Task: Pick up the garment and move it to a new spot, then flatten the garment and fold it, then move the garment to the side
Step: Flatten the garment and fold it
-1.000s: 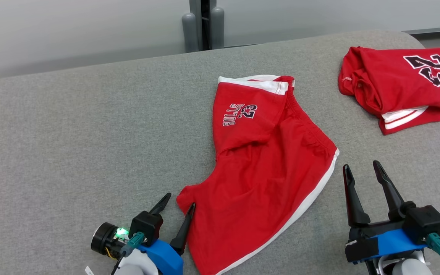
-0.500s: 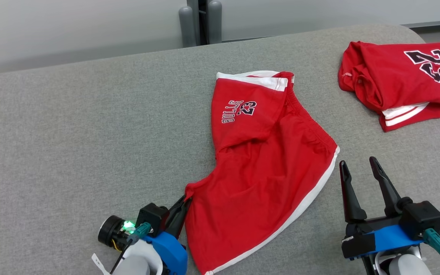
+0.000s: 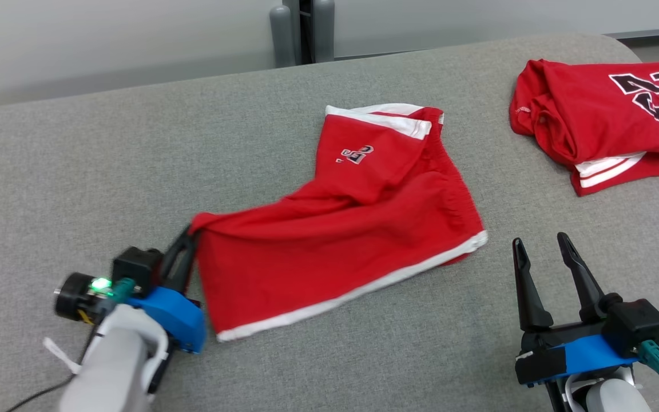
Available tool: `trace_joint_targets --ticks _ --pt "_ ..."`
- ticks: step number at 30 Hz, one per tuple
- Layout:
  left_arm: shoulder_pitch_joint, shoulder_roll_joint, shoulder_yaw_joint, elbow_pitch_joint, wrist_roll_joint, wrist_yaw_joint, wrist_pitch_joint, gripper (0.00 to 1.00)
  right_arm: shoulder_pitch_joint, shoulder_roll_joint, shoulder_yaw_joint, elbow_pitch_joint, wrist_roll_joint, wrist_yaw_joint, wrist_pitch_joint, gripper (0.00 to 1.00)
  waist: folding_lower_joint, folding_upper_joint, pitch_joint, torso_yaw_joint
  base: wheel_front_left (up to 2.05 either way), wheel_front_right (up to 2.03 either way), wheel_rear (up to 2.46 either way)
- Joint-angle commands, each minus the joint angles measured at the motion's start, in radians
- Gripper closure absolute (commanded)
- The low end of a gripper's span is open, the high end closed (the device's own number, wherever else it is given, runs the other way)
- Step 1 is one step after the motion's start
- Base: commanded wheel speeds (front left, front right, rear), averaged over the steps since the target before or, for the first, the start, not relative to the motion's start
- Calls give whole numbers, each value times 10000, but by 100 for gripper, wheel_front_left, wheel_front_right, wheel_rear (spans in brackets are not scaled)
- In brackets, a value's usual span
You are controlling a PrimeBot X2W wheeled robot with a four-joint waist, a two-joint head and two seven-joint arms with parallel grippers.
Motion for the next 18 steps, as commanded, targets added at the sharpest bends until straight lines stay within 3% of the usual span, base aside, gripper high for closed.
trace_joint_targets --ticks 1,8,9,10,18 --pt "-166 250 152 86 -43 87 6 100 -103 -30 -36 29 80 -9 6 0 -1 0 40 -54 0 0 0" --pt "-473 730 411 417 14 187 6 98 -133 -10 -38 112 89 -9 6 0 -1 0 101 -187 0 0 0" --pt "-476 719 448 389 -18 186 6 53 -126 2 -42 123 83 -9 6 0 -1 0 92 -184 0 0 0" --pt "-421 653 473 311 -52 217 6 0 -117 10 -47 149 79 -9 6 0 -1 0 71 -171 0 0 0" --pt "683 267 1457 -1641 -296 792 8 0 -39 39 -45 121 45 -9 6 0 -1 0 -307 16 0 0 0"
